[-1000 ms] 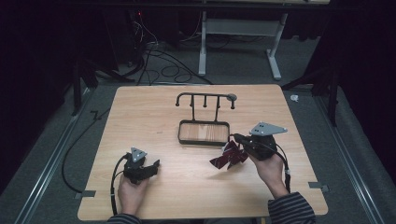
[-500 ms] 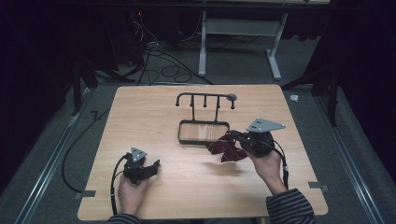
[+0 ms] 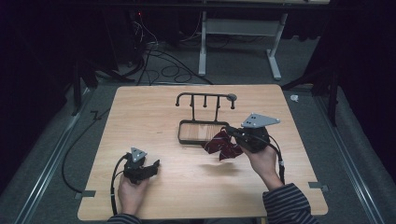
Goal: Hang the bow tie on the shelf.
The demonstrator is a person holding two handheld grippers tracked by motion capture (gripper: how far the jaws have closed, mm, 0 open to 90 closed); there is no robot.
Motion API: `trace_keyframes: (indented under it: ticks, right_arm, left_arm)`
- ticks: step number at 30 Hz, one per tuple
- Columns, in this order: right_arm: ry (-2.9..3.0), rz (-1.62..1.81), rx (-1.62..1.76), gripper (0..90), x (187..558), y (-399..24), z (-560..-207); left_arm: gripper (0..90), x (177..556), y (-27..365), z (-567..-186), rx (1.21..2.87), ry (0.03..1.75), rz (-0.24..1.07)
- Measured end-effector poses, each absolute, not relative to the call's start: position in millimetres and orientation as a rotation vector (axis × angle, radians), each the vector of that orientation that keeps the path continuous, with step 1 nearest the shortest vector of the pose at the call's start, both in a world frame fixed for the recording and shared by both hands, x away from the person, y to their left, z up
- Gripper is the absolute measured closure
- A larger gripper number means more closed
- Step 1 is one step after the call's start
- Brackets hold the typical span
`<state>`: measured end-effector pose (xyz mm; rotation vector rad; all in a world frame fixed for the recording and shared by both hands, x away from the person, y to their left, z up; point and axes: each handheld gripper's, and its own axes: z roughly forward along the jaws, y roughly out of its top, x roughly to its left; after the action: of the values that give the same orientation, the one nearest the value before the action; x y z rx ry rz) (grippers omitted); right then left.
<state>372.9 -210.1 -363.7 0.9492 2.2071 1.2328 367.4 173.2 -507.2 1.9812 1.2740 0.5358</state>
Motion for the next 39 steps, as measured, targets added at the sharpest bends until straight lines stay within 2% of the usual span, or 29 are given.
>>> trace_keyframes:
  ticks: [39]
  right_arm:
    - [2.226, 1.276, 0.937, 90.0, 422, -174, -341]
  left_arm:
    - [33.6, 367, 174, -507, 1.978, 1.275, 0.532]
